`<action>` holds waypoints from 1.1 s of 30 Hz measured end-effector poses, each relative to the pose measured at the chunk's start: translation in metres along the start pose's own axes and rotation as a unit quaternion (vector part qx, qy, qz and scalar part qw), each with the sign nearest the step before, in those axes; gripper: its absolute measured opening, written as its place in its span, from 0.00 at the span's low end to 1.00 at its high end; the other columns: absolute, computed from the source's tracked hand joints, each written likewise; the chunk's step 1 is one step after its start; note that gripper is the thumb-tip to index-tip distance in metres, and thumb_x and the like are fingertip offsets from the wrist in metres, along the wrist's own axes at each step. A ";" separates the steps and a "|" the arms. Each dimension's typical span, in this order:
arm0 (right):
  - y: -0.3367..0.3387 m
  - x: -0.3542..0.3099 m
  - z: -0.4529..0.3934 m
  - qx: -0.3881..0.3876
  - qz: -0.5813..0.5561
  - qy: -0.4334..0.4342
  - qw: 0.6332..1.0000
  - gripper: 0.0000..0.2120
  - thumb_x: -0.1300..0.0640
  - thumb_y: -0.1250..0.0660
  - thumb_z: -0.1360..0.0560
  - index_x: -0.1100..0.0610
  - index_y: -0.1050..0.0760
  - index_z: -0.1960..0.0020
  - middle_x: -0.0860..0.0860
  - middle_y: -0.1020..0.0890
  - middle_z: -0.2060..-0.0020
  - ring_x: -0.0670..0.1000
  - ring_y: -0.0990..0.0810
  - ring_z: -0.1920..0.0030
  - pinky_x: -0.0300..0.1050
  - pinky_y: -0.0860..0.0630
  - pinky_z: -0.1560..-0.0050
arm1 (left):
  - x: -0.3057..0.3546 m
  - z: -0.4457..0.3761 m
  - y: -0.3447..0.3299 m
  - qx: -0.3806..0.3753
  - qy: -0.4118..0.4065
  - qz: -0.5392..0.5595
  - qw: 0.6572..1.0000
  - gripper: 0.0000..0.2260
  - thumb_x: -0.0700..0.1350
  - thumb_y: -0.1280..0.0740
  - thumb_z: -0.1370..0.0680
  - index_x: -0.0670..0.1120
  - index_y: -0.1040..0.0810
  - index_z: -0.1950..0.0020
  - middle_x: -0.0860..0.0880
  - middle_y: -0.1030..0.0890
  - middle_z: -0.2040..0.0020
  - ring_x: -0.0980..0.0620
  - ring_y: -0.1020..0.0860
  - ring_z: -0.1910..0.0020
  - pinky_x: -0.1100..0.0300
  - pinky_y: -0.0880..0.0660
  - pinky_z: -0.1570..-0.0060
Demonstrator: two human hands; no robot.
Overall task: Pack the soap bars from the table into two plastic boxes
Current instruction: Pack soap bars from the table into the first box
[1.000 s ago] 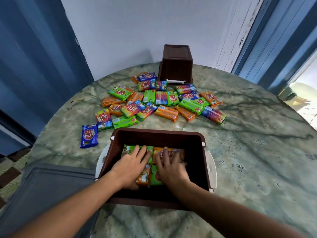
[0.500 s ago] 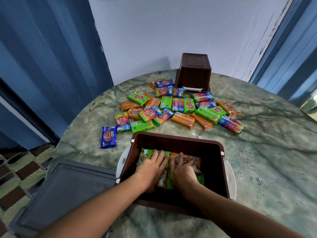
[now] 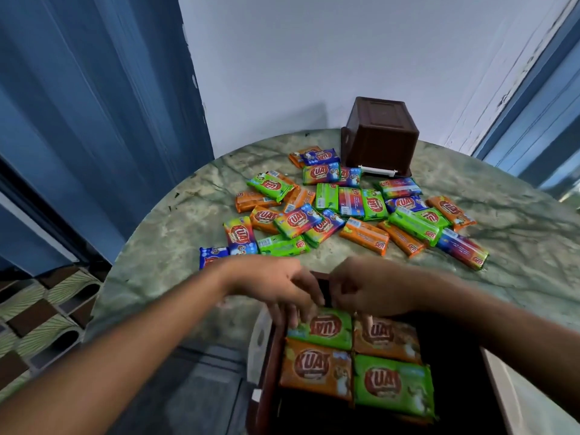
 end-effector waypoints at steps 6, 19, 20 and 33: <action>0.070 0.018 -0.117 0.174 -0.002 -0.016 0.985 0.04 0.61 0.39 0.23 0.55 0.25 0.51 0.54 0.19 0.53 0.52 0.20 0.55 0.46 0.24 0.58 | -0.076 -0.013 0.156 0.302 0.047 -0.395 0.866 0.18 0.38 0.33 0.26 0.52 0.25 0.39 0.50 0.24 0.44 0.55 0.28 0.53 0.63 0.34 0.59; 0.021 0.046 -0.238 0.133 0.363 -0.058 0.921 0.25 0.55 0.36 0.23 0.55 0.38 0.28 0.58 0.28 0.35 0.59 0.29 0.36 0.55 0.27 0.43 | -0.125 -0.079 0.158 0.192 -0.002 -0.697 0.691 0.20 0.43 0.34 0.25 0.51 0.29 0.34 0.46 0.32 0.34 0.46 0.35 0.36 0.53 0.32 0.44; 0.023 0.047 -0.233 0.147 0.374 -0.056 0.914 0.25 0.57 0.35 0.24 0.56 0.37 0.29 0.59 0.27 0.36 0.59 0.29 0.37 0.54 0.27 0.43 | -0.125 -0.077 0.159 0.189 0.006 -0.695 0.693 0.20 0.44 0.33 0.26 0.51 0.28 0.34 0.46 0.31 0.35 0.47 0.34 0.37 0.54 0.32 0.45; 0.063 0.020 -0.006 0.235 0.211 -0.058 0.947 0.40 0.38 0.31 0.34 0.50 0.39 0.27 0.54 0.28 0.41 0.55 0.28 0.41 0.46 0.30 0.55 | 0.012 0.020 0.097 0.295 -0.038 -0.452 0.841 0.34 0.66 0.33 0.44 0.56 0.28 0.40 0.55 0.21 0.51 0.52 0.22 0.53 0.55 0.24 0.56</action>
Point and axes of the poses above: each hand's wrist, its own z-axis away from the middle knuckle, its own y-axis out of the back of the hand, x = y × z, the point moved 7 cm from there along -z, towards the middle knuckle
